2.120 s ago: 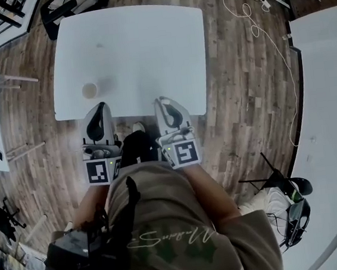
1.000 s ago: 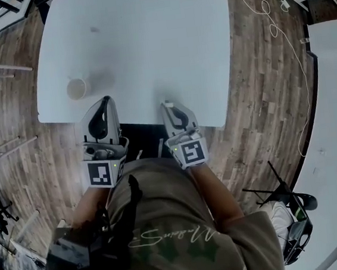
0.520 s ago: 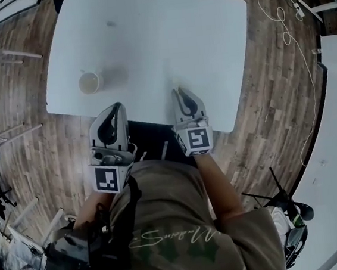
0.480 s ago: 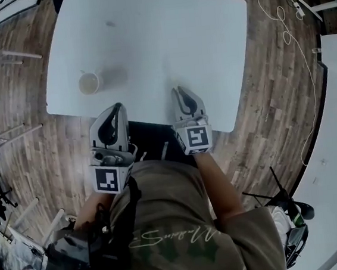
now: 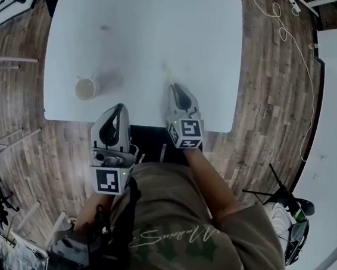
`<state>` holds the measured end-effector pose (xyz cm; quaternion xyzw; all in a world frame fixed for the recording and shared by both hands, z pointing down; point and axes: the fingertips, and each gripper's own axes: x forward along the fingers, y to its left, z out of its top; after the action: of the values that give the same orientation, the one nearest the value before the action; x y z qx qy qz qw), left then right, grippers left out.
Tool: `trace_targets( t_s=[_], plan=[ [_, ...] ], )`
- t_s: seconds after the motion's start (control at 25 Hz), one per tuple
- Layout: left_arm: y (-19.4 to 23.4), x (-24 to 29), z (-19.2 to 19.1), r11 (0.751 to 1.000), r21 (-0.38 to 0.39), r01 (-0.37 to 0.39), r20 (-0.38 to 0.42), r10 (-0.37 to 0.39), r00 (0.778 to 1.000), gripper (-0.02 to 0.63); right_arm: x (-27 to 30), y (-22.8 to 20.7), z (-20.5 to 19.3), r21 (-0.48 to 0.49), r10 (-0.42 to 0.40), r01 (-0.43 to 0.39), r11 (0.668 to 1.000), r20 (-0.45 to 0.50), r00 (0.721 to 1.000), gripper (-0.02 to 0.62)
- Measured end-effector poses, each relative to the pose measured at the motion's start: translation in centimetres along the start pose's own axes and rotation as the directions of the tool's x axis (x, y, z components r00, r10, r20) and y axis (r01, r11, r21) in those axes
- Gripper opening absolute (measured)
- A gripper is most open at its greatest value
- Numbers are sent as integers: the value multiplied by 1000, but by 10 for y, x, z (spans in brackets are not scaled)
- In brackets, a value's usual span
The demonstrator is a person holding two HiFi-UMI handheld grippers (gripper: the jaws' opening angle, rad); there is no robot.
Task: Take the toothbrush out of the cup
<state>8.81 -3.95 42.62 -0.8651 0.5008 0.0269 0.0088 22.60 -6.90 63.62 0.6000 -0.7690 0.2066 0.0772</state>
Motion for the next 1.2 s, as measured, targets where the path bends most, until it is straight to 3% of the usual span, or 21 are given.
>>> trace_targets(
  t_s=[0.2, 0.92, 1.08, 1.2],
  plan=[
    [3, 1, -5, 1000, 0, 5, -16, -5, 1000, 11, 4, -7, -2, 45, -33, 33, 998, -5, 999, 49],
    [5, 7, -7, 1000, -10, 17, -52, -17, 999, 11, 5, -12, 9, 48, -16, 15, 999, 11, 1000, 91],
    [7, 8, -2, 1000, -18, 6, -63, -7, 998, 11, -5, -15, 25, 32, -30, 29, 999, 30, 999, 91],
    [5, 9, 14, 999, -33, 3, -72, -5, 997, 11, -26, 0, 52, -12, 25, -25, 1000, 33, 999, 87]
  ],
)
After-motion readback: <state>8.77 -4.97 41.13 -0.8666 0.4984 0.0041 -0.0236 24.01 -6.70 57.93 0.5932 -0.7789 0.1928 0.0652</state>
